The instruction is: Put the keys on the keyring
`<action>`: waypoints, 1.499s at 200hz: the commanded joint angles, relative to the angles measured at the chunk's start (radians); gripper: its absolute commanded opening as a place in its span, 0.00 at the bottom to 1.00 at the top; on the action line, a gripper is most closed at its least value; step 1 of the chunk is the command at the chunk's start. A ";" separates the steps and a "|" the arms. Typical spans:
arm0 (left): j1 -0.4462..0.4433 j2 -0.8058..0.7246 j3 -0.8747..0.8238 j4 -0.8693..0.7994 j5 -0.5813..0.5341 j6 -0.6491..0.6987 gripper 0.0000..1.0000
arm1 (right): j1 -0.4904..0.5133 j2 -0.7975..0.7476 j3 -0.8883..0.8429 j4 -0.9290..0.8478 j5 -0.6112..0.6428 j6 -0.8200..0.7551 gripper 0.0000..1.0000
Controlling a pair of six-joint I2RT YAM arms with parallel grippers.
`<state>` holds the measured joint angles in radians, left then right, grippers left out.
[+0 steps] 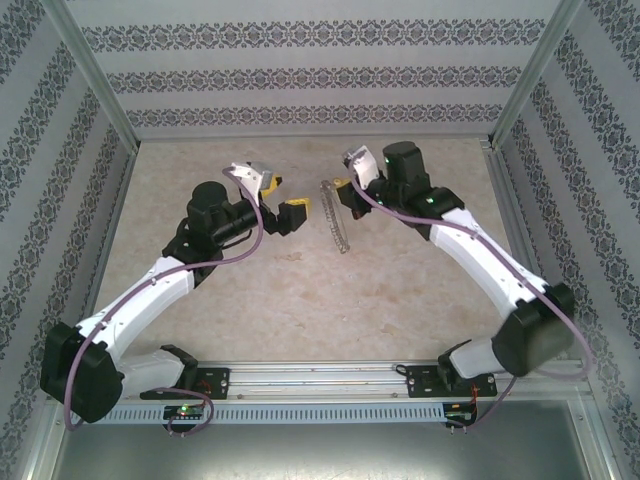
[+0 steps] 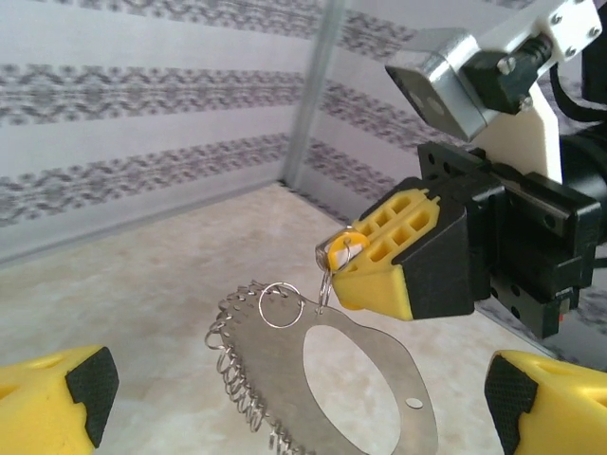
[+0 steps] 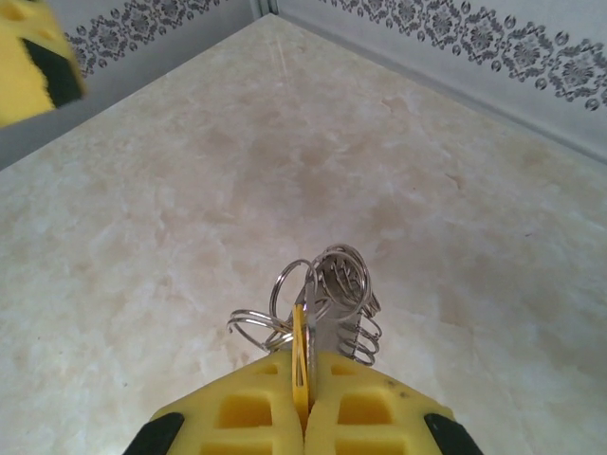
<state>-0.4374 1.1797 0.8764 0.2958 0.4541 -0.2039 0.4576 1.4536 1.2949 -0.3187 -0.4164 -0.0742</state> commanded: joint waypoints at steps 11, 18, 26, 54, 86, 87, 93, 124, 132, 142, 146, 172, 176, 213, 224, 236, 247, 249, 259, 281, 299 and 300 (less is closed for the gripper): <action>0.039 -0.060 -0.026 0.001 -0.170 -0.023 1.00 | 0.040 0.149 0.145 0.086 -0.046 0.035 0.00; 0.043 -0.067 -0.029 0.001 -0.173 -0.024 1.00 | 0.045 0.184 0.170 0.092 -0.051 0.042 0.00; 0.049 -0.071 -0.030 -0.010 -0.176 -0.023 1.00 | 0.051 0.224 0.204 0.102 -0.060 0.054 0.00; 0.055 -0.080 -0.016 -0.050 -0.175 -0.013 1.00 | 0.054 0.356 0.295 0.116 -0.069 0.086 0.00; 0.059 -0.085 -0.010 -0.070 -0.172 -0.014 1.00 | 0.024 0.441 0.280 0.101 -0.042 0.093 0.00; 0.059 -0.085 -0.010 -0.071 -0.171 -0.013 1.00 | 0.023 0.443 0.277 0.101 -0.040 0.094 0.00; 0.058 -0.085 -0.007 -0.075 -0.168 -0.015 1.00 | 0.015 0.450 0.255 0.103 -0.036 0.095 0.00; 0.060 -0.075 0.002 -0.067 -0.146 -0.034 1.00 | -0.029 0.438 0.108 0.117 -0.005 0.109 0.00; 0.059 -0.071 0.004 -0.066 -0.142 -0.039 1.00 | -0.035 0.424 0.068 0.124 0.005 0.113 0.00; 0.058 -0.064 0.006 -0.061 -0.132 -0.048 1.00 | -0.044 0.405 0.023 0.133 0.011 0.120 0.00; 0.059 -0.060 0.006 -0.057 -0.125 -0.051 1.00 | -0.047 0.398 0.008 0.135 0.014 0.123 0.00; 0.058 -0.049 0.004 -0.044 -0.108 -0.067 1.00 | -0.062 0.362 -0.073 0.138 0.046 0.138 0.00; 0.058 -0.047 0.004 -0.044 -0.106 -0.071 1.00 | -0.064 0.357 -0.084 0.139 0.048 0.138 0.00; 0.057 -0.047 0.001 -0.052 -0.094 -0.084 1.00 | -0.071 0.321 -0.162 0.150 0.033 0.169 0.00; 0.058 -0.047 0.006 -0.063 -0.091 -0.086 1.00 | -0.071 0.314 -0.177 0.143 0.015 0.174 0.00; 0.058 -0.045 0.010 -0.074 -0.085 -0.085 1.00 | -0.069 0.309 -0.197 0.137 -0.008 0.182 0.00; 0.058 -0.043 0.015 -0.081 -0.078 -0.086 1.00 | -0.066 0.305 -0.219 0.133 -0.017 0.187 0.00; 0.058 -0.043 0.016 -0.082 -0.078 -0.086 1.00 | -0.066 0.304 -0.223 0.132 -0.018 0.188 0.00; 0.058 -0.041 0.020 -0.087 -0.074 -0.086 1.00 | -0.066 0.300 -0.247 0.137 -0.018 0.196 0.00; 0.058 -0.033 0.024 -0.096 -0.065 -0.084 1.00 | -0.065 0.298 -0.296 0.146 -0.019 0.215 0.00; 0.058 -0.028 0.028 -0.102 -0.058 -0.084 1.00 | -0.063 0.295 -0.330 0.153 -0.028 0.230 0.00; 0.058 -0.027 0.028 -0.102 -0.057 -0.084 1.00 | -0.063 0.295 -0.331 0.154 -0.029 0.230 0.00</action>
<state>-0.3904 1.1442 0.8642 0.2165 0.3676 -0.2710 0.3927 1.7756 1.0019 -0.1822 -0.4129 0.1192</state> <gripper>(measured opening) 0.999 0.069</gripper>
